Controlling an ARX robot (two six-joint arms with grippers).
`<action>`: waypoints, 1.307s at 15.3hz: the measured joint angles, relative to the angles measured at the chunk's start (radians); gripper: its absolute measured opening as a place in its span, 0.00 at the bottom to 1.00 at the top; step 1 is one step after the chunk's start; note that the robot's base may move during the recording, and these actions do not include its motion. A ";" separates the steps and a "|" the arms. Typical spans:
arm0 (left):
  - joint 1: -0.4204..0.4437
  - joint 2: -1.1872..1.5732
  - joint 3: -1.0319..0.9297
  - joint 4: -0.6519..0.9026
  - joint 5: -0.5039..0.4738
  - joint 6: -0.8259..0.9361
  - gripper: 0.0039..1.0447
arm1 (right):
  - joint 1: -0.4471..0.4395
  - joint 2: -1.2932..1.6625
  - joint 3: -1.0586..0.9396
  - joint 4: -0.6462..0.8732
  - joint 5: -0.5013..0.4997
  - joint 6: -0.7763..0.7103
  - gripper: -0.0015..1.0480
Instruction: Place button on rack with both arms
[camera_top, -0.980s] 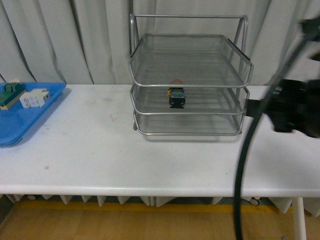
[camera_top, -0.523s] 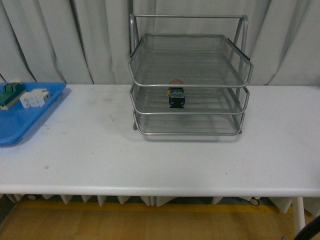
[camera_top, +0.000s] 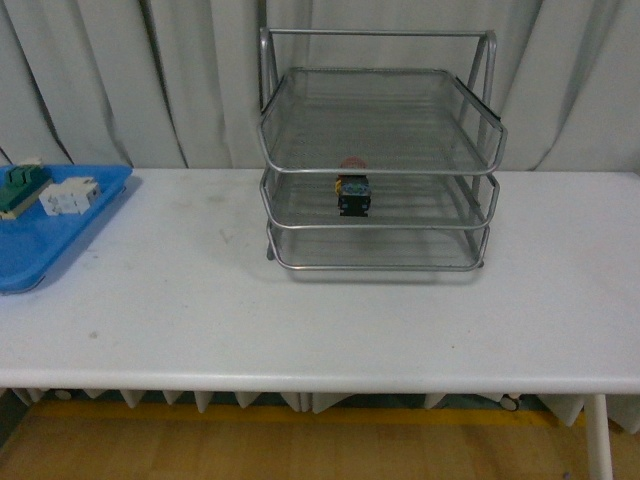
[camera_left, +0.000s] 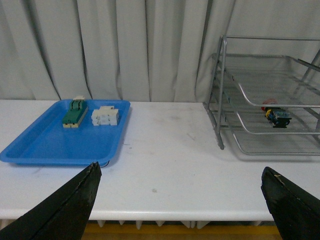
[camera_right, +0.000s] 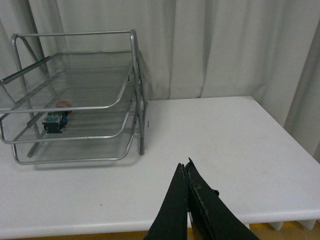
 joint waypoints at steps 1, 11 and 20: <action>0.000 0.000 0.000 0.000 0.000 0.000 0.94 | 0.000 -0.047 -0.007 -0.047 0.000 0.000 0.02; 0.000 0.000 0.000 0.000 0.000 0.000 0.94 | 0.000 -0.426 -0.008 -0.396 0.000 0.000 0.02; 0.000 0.000 0.000 0.000 0.000 0.000 0.94 | 0.000 -0.665 -0.007 -0.688 -0.004 0.000 0.02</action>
